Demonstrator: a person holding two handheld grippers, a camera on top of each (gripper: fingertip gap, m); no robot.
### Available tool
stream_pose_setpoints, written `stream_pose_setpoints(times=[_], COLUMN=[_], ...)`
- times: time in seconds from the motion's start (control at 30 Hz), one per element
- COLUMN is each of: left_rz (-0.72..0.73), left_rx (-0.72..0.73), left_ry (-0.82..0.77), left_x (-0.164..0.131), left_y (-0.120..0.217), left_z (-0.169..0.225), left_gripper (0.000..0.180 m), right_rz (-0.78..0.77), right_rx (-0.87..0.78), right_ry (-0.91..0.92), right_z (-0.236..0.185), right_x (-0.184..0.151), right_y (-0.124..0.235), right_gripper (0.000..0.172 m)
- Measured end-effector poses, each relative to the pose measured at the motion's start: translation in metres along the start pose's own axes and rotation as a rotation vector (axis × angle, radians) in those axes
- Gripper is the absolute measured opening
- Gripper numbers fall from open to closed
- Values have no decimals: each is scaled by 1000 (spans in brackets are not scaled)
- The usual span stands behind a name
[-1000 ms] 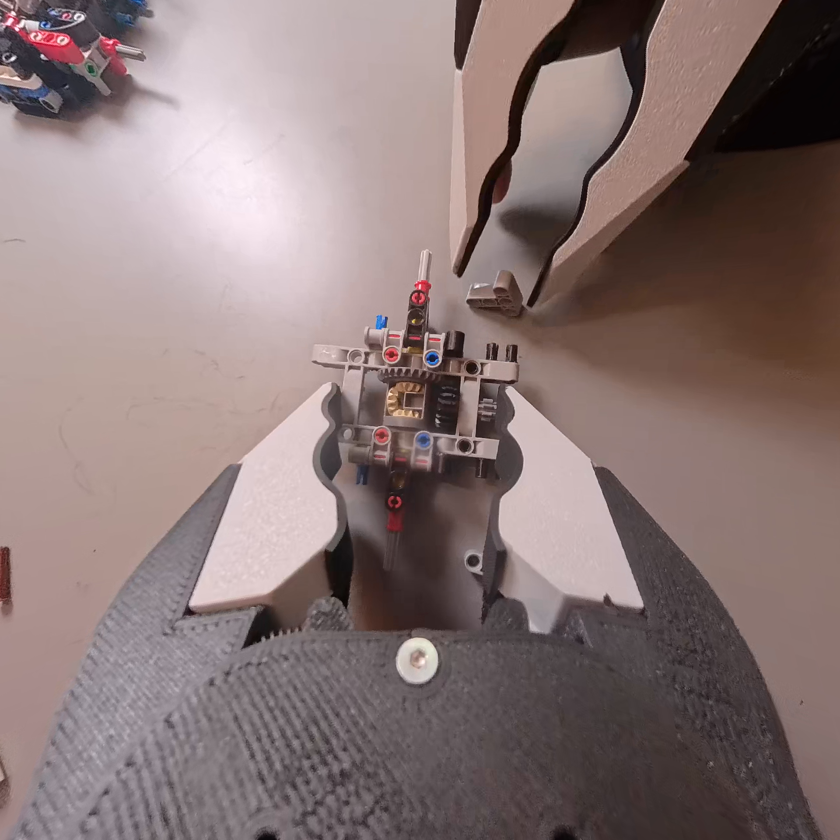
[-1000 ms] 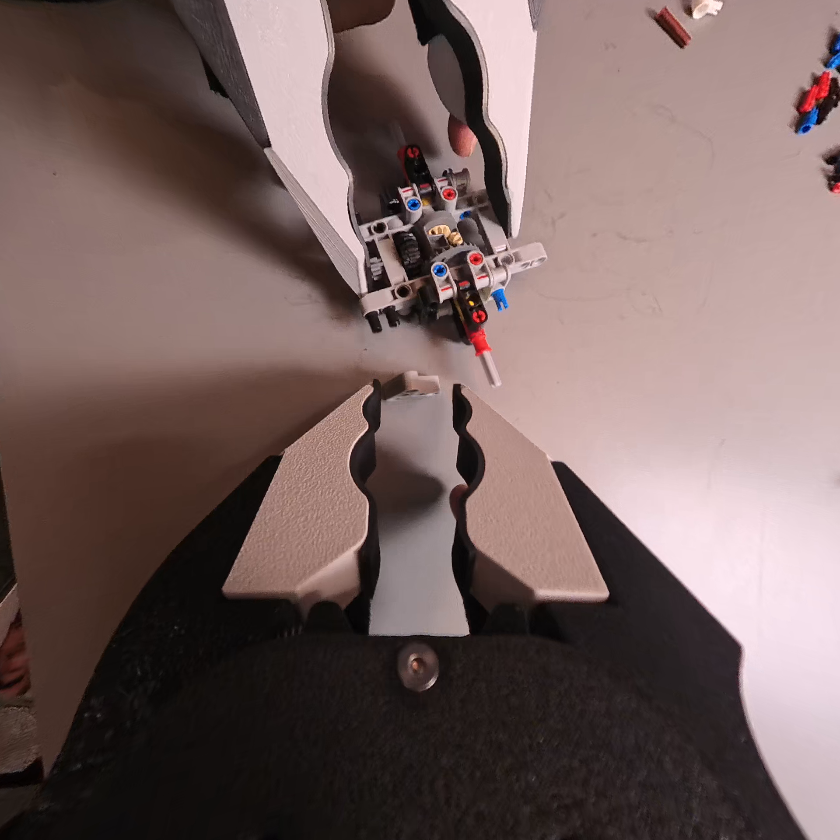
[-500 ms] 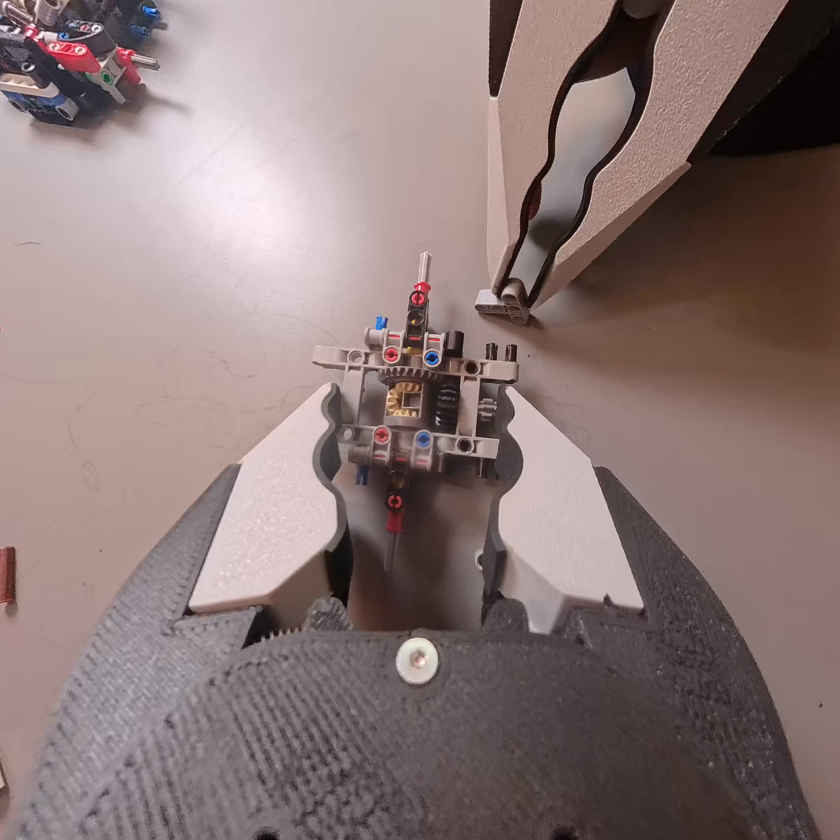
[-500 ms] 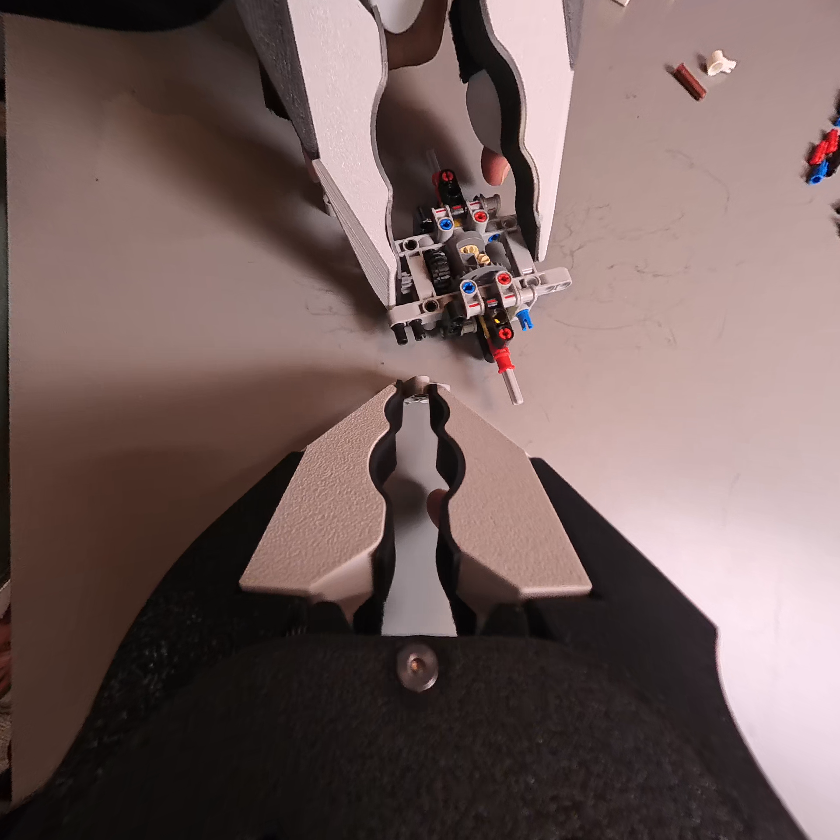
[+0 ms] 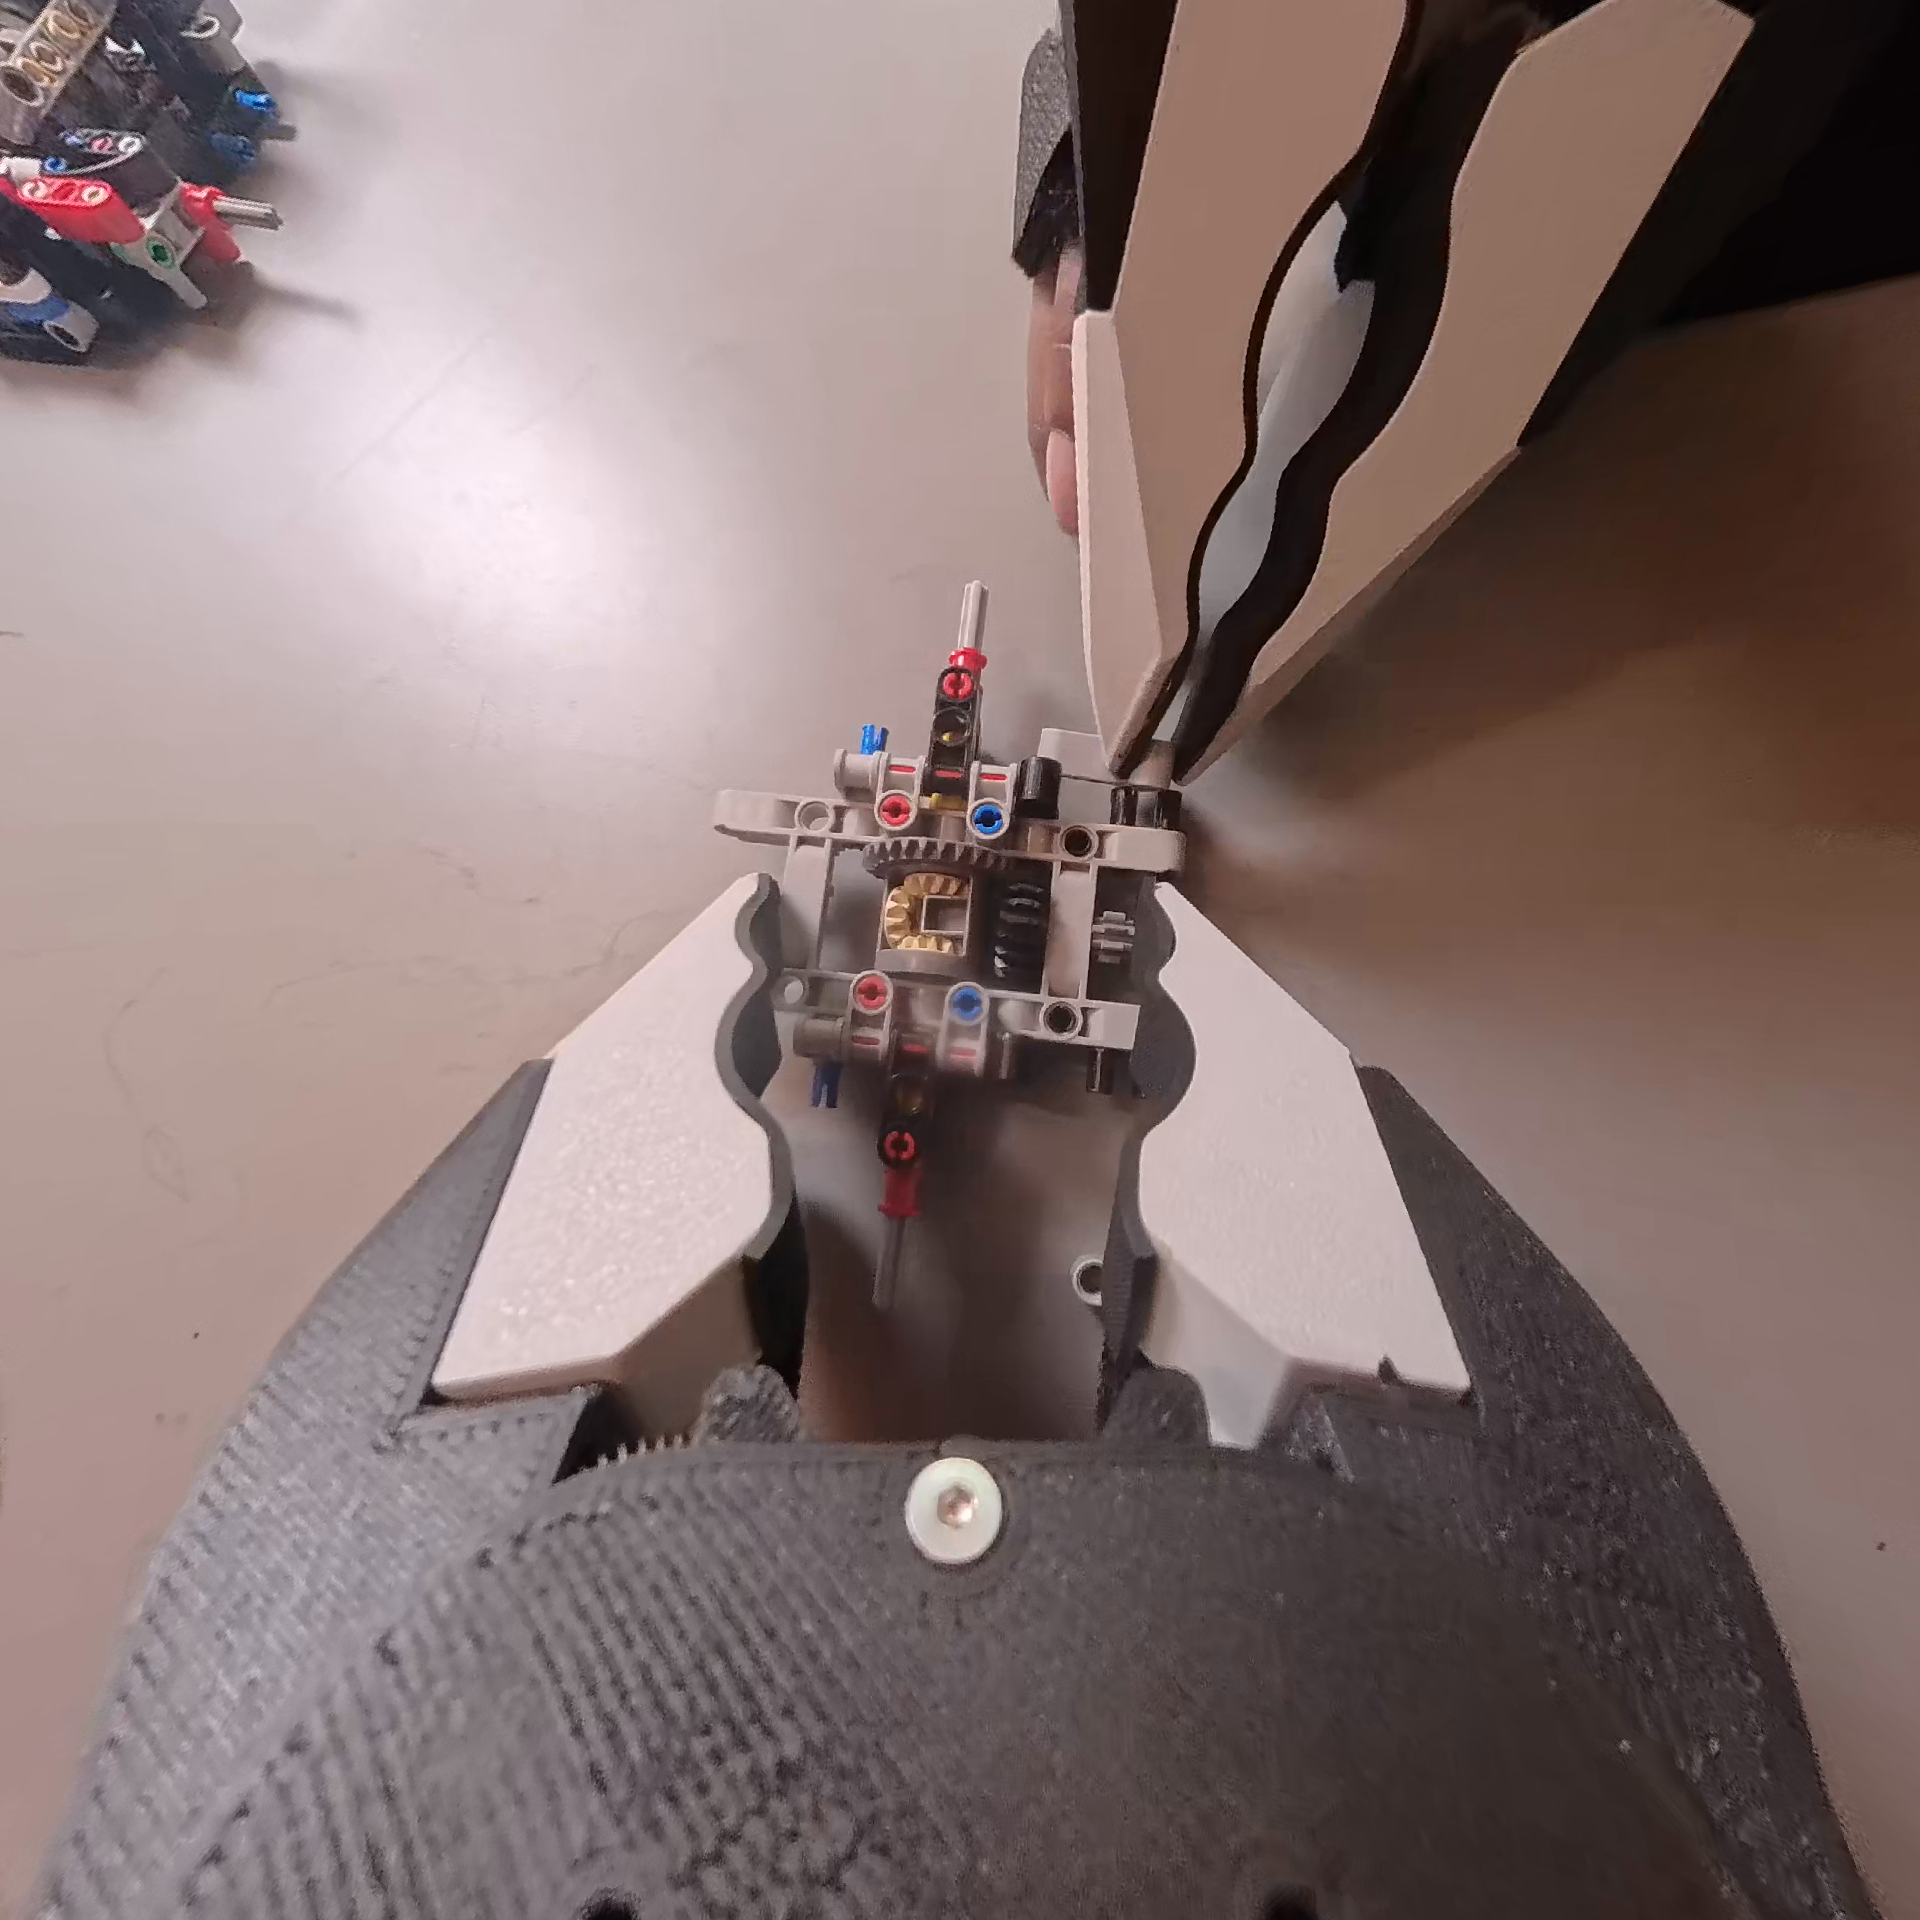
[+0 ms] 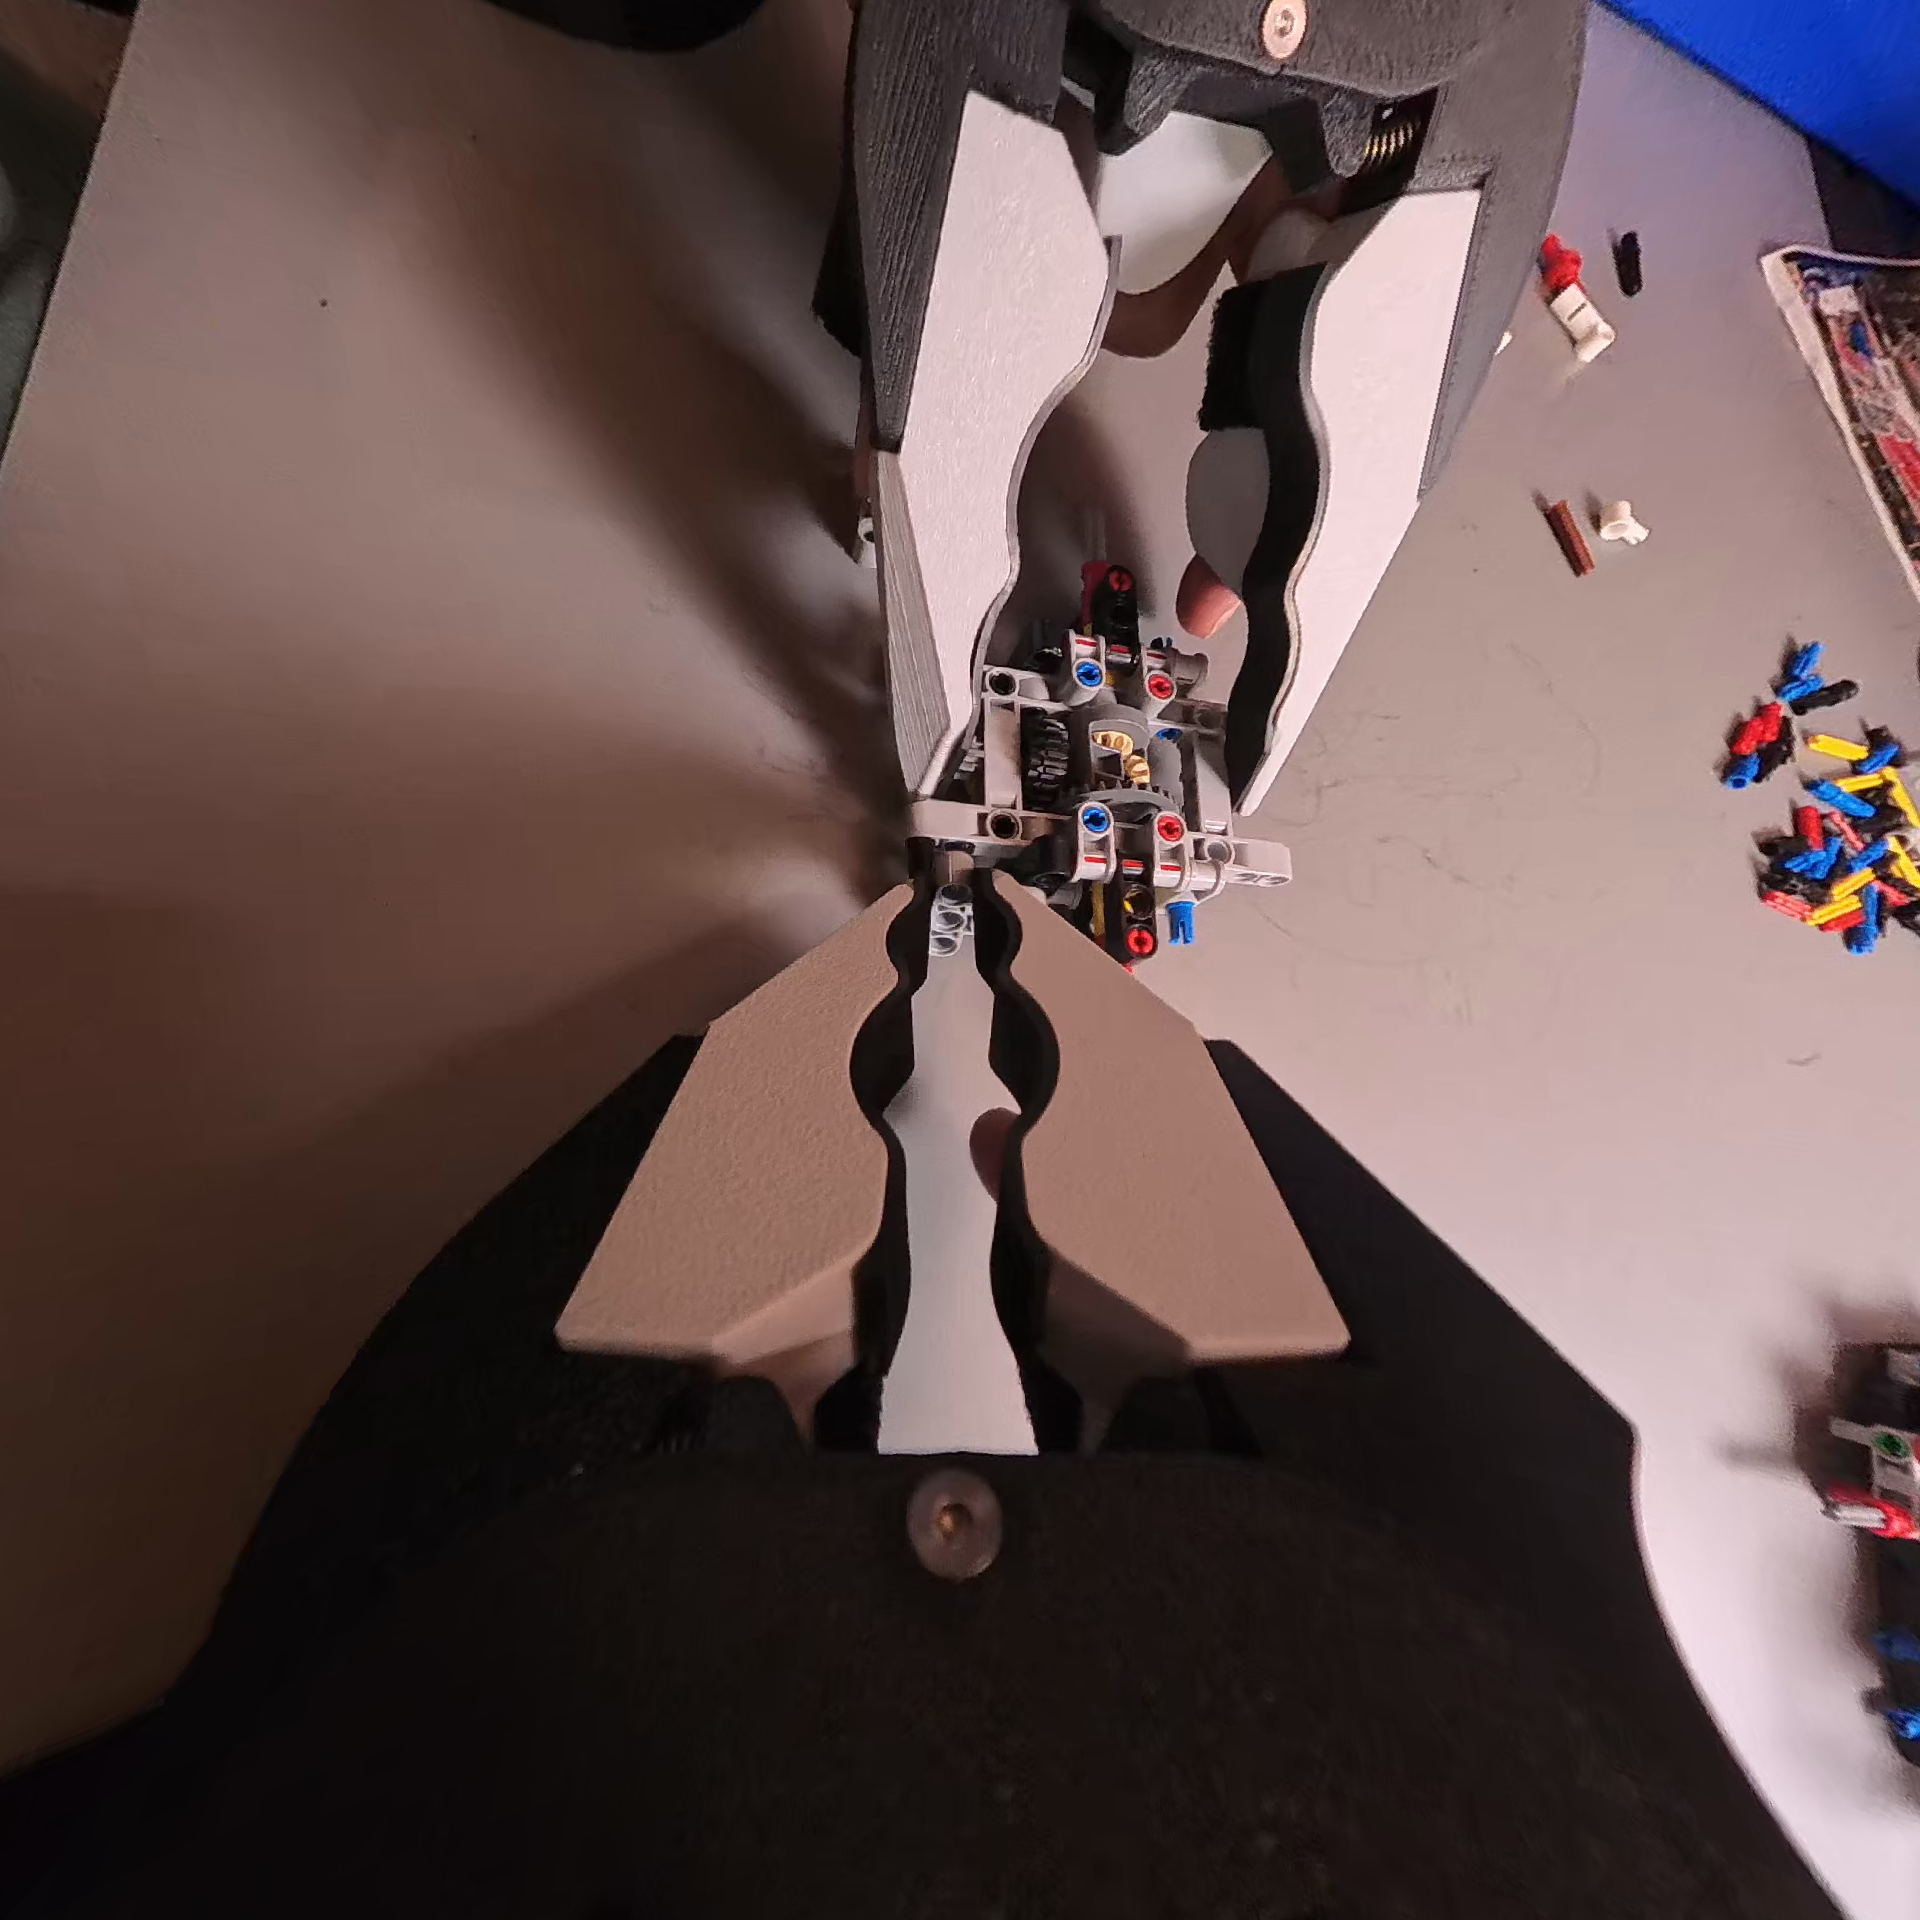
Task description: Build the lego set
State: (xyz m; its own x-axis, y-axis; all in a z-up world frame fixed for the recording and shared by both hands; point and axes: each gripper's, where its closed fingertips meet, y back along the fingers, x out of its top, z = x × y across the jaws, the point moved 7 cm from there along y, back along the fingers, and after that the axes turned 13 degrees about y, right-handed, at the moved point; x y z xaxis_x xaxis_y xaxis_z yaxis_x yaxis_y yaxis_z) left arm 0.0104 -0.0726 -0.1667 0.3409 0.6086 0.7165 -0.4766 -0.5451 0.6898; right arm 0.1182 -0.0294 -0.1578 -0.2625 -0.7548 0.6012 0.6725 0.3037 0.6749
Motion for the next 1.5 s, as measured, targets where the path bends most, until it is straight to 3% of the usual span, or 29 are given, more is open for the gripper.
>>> stream_pose_setpoints(times=[0.6,0.9,1.3,1.5], left_rz=[116,51,206,160], left_rx=[-181,-182,-253,-245], left_ry=[81,103,128,123], left_x=[6,3,12,10], left_y=[10,9,17,13], left_z=[-2,0,1,5], left_gripper=[67,66,65,65], right_rz=[390,372,512,470], right_rx=[4,50,37,72], right_ry=[-132,-120,-184,-170], right_z=[2,-1,8,2], right_x=[2,1,9,8], right_y=[17,11,26,23], right_gripper=[6,6,7,6])
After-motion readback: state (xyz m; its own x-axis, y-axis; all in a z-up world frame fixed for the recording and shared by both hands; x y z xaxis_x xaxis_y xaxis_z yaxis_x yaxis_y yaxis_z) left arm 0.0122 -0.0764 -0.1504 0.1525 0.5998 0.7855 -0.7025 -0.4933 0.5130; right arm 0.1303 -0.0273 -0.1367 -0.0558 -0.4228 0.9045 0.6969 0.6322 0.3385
